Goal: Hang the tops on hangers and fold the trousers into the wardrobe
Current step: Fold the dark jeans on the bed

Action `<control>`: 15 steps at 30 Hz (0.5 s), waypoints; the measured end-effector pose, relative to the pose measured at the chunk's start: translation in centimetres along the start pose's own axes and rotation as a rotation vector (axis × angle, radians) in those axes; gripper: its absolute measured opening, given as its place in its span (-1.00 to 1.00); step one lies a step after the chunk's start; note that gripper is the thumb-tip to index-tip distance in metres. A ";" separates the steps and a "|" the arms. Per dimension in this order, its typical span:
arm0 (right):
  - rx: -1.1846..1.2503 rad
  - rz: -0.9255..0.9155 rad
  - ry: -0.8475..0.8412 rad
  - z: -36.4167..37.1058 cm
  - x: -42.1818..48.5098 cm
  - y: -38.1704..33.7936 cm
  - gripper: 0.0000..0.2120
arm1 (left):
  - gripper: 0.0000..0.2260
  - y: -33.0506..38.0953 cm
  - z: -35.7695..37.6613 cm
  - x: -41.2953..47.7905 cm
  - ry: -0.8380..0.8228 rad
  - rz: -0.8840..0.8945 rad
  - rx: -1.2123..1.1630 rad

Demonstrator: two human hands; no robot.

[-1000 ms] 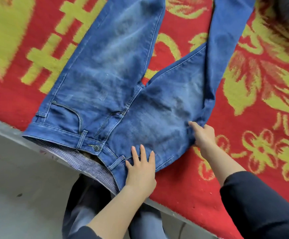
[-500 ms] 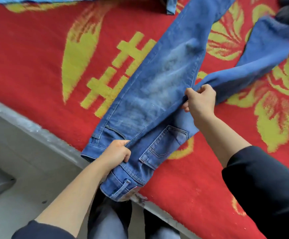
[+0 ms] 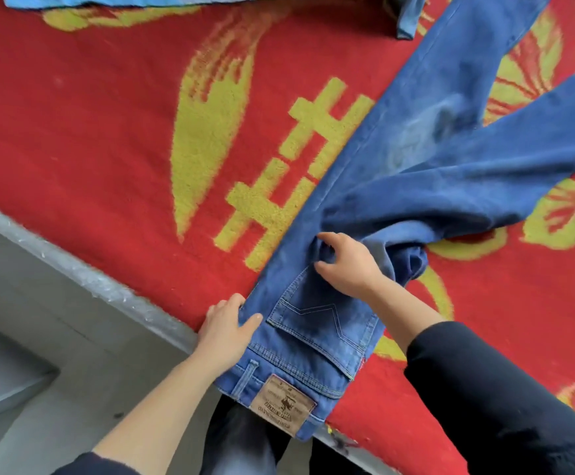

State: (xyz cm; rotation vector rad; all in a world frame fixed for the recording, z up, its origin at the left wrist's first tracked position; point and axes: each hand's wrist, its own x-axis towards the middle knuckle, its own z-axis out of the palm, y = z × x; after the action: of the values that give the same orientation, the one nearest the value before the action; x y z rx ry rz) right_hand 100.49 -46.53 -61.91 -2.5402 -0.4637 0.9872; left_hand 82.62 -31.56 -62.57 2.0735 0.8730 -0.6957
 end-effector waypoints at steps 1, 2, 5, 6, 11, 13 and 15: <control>0.005 0.004 -0.013 -0.4 0.1 0.0 -0.50 | -0.79 0.0 -0.6 0.4 -0.060 -0.006 0.022; 0.008 0.008 -0.036 -0.8 0.3 0.0 -0.52 | -0.80 0.2 -1.2 0.9 -0.105 -0.024 0.063; 0.045 0.024 -0.040 -2.4 0.8 -0.4 -0.63 | -0.68 2.2 -2.4 2.3 -0.145 -0.058 0.192; 0.084 0.032 0.014 -3.1 1.2 -0.4 -0.68 | -0.61 3.3 -2.4 3.0 -0.132 -0.033 0.203; 0.228 0.156 0.366 -8.9 3.6 2.1 -0.80 | -0.53 10.8 -1.4 7.1 0.078 0.244 0.148; 0.213 0.223 0.450 -11.6 4.6 4.4 -0.79 | -0.56 14.0 -1.0 9.3 0.137 0.361 0.162; 0.201 0.292 0.529 -14.0 5.6 7.2 -0.77 | -0.58 17.2 -0.3 11.7 0.091 0.459 0.179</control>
State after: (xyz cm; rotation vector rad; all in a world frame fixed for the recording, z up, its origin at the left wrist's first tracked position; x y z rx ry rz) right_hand 115.36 -53.54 -58.84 -2.5827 0.1525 0.3839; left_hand 103.10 -35.38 -63.21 2.3669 0.3639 -0.4440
